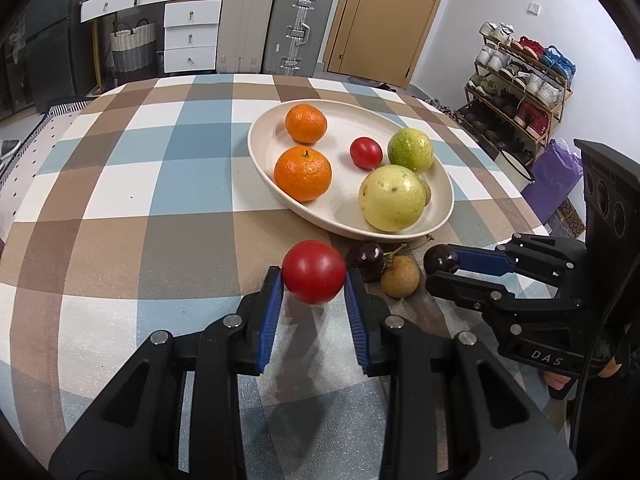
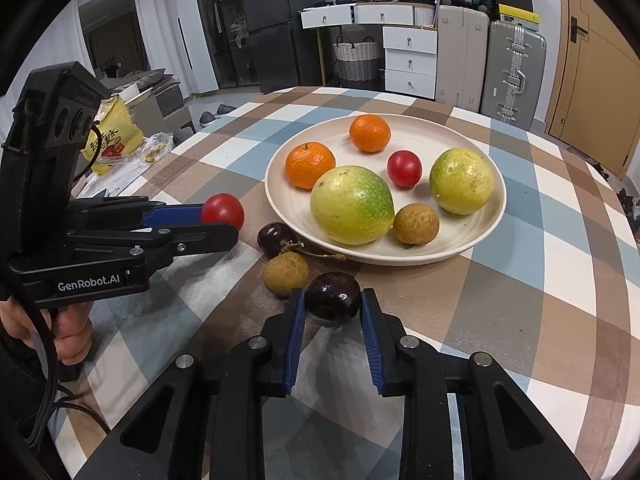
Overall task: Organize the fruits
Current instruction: 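Carry the tomato and plum over the plate and open both tools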
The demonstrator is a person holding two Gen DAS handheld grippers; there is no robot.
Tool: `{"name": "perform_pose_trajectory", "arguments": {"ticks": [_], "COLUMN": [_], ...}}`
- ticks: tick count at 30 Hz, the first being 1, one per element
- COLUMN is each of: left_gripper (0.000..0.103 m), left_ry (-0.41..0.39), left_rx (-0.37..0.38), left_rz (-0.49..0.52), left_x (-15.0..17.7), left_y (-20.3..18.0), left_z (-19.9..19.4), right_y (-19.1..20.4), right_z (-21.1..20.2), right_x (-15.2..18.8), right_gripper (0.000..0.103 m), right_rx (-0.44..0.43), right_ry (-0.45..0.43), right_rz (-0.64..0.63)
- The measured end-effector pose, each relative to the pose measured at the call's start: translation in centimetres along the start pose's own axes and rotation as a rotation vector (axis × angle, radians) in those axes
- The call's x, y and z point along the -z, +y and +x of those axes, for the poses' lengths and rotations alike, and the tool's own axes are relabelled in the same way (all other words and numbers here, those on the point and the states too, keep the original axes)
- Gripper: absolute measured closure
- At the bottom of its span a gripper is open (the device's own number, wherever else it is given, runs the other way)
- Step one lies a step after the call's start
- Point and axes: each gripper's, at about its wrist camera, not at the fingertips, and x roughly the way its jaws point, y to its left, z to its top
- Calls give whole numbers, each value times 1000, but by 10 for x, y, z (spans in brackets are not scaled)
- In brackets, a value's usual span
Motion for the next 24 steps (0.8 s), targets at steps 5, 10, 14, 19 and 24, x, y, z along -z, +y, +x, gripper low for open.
{"name": "perform_pose_trajectory", "arguments": {"ticks": [5,10,14,19,24], "left_gripper": [74,75,75,75,74], "left_ry": [-19,-39,-51,-64,-81], "left_rx": [-4,-6,-5,-10,-14], "left_rz": [0,6,10,14,25], "left_x": [-2,-6,-10,-18,-26], "left_y": [0,-3,-4,-4,-6], "left_z": [-8,-15,-19,-20,-23], "right_y": [-4,-9,-11,-12,-13], "right_z": [-9,-19,-27,-36,-43], "right_x": [-1,-2,-5,-10,-17], "right_gripper": [75,75,75,75,75], "right_rx": [3,-5,-13,-9,-1], "right_ry": [-29,-70,-98,-123,-147], "right_rz": [19,37,40,40,36]}}
